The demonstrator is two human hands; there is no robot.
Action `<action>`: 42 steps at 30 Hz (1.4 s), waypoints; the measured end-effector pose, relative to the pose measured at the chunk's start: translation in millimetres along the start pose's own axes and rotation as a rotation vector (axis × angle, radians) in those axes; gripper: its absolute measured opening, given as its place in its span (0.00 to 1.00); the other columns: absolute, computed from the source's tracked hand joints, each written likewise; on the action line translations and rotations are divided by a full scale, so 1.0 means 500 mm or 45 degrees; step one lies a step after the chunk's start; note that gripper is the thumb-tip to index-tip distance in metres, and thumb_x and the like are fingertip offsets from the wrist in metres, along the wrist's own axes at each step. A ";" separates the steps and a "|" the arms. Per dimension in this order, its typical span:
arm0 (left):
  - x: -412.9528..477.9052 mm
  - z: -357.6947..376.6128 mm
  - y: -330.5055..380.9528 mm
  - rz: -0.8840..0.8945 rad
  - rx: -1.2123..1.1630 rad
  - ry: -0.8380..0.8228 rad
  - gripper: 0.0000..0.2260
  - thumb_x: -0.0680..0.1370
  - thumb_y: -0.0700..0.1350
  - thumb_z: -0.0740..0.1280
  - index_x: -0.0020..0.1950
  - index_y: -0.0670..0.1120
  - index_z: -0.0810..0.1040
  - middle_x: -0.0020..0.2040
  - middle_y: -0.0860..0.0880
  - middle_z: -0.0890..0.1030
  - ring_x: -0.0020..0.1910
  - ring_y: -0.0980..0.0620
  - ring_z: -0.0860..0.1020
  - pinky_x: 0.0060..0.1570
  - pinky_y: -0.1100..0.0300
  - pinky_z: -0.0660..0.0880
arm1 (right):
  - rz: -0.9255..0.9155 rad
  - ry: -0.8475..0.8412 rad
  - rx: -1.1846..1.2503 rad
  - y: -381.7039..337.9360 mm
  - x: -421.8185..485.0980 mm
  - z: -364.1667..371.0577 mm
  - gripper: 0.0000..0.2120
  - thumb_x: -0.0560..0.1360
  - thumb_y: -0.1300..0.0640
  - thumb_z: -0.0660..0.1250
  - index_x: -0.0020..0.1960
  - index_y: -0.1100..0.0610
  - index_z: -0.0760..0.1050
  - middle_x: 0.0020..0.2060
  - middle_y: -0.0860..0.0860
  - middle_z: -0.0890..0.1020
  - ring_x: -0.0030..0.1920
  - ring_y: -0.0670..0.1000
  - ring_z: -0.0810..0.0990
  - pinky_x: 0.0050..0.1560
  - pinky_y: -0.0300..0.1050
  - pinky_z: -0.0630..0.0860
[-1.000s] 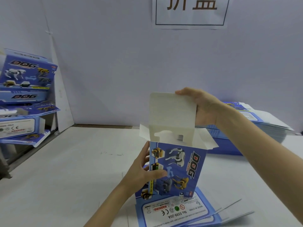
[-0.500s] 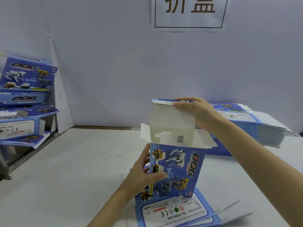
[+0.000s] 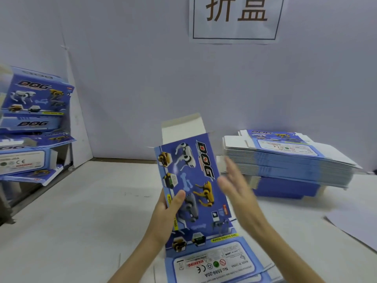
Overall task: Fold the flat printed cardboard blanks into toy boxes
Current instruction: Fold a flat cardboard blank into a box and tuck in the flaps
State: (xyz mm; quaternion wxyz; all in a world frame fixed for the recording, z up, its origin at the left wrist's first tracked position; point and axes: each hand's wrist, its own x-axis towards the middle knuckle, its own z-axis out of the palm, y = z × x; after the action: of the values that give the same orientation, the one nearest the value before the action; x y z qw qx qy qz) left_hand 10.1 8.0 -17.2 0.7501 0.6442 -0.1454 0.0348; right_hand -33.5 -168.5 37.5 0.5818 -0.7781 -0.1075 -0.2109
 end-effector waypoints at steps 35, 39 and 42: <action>0.040 0.062 0.227 0.354 0.109 0.048 0.22 0.75 0.57 0.61 0.46 0.36 0.79 0.34 0.43 0.81 0.32 0.45 0.80 0.31 0.52 0.79 | -0.059 -0.030 0.247 -0.123 0.050 -0.047 0.39 0.66 0.47 0.70 0.73 0.37 0.59 0.69 0.41 0.71 0.65 0.39 0.73 0.60 0.37 0.76; 0.038 0.053 0.239 0.175 0.112 -0.094 0.20 0.76 0.61 0.56 0.49 0.53 0.83 0.48 0.50 0.85 0.50 0.51 0.82 0.53 0.55 0.77 | -0.027 -0.021 0.382 -0.112 0.056 -0.055 0.30 0.68 0.47 0.67 0.69 0.34 0.66 0.66 0.46 0.76 0.69 0.54 0.71 0.52 0.45 0.74; 0.029 0.051 0.244 0.111 0.231 -0.196 0.17 0.72 0.68 0.56 0.48 0.62 0.79 0.46 0.61 0.84 0.45 0.62 0.81 0.47 0.60 0.73 | -0.050 -0.024 0.488 -0.108 0.057 -0.054 0.22 0.71 0.53 0.62 0.64 0.41 0.74 0.55 0.46 0.83 0.53 0.50 0.83 0.39 0.34 0.76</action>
State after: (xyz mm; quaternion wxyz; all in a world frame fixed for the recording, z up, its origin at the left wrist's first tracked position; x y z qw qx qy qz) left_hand -9.7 1.4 106.4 0.6731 0.7033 -0.2266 0.0307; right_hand -35.8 -180.0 103.3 0.7140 -0.6528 -0.1663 -0.1908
